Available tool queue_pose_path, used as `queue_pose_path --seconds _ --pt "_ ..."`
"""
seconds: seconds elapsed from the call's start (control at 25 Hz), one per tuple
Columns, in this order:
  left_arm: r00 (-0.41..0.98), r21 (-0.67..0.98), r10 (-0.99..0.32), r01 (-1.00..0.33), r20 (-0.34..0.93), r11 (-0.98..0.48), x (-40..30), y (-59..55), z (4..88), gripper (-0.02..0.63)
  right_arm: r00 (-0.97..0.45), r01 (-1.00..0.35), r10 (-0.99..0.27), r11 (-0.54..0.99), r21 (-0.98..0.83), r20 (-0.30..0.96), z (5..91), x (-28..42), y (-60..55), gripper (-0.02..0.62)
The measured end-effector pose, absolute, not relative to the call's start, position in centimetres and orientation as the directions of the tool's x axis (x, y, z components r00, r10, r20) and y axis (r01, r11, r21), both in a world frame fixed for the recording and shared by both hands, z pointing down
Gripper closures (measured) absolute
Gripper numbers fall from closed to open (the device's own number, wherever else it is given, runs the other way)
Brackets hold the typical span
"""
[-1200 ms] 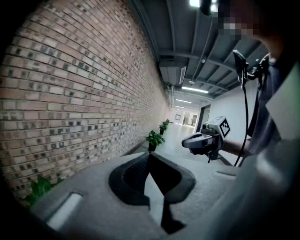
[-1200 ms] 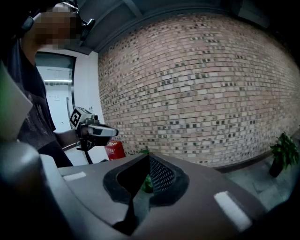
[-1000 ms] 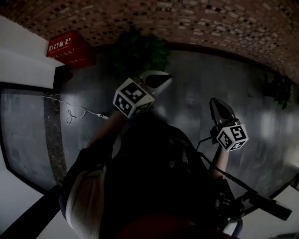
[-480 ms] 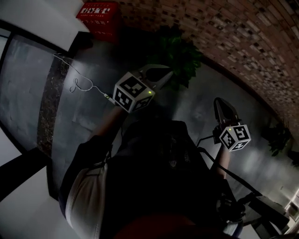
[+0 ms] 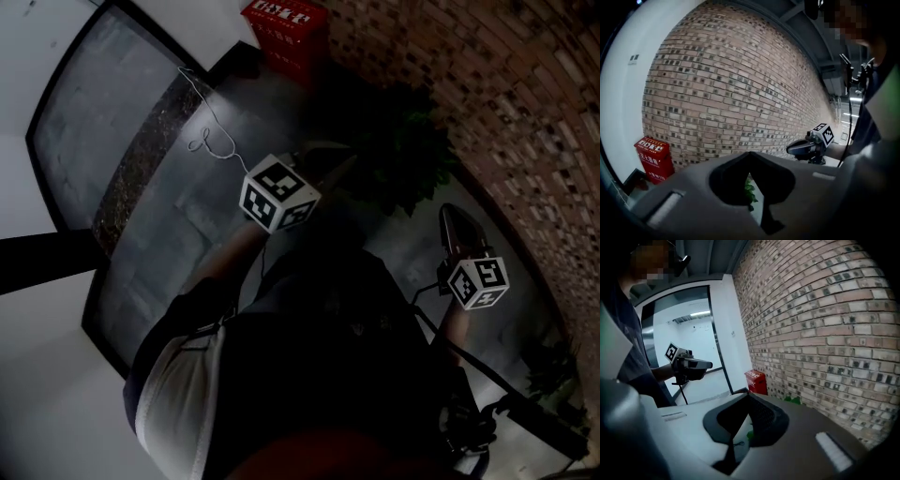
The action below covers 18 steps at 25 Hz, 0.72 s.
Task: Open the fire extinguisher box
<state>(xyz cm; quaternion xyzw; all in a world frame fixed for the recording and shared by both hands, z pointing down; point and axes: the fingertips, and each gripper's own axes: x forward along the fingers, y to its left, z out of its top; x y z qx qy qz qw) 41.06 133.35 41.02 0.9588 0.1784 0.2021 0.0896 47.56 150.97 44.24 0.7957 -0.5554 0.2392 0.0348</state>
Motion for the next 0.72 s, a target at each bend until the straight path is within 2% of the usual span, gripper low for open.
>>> queue_pose_path --seconds 0.24,0.72 --pt "0.894 0.229 0.303 0.236 0.330 -0.944 43.5 133.9 39.2 0.606 0.196 -0.935 -0.920 -0.280 -0.218 0.340 43.0 49.8 150.3 0.595" --pt "0.891 0.186 0.223 0.160 0.396 -0.969 43.9 133.7 40.3 0.606 0.100 -0.940 -0.932 -0.204 -0.275 0.349 45.1 51.6 149.2 0.595"
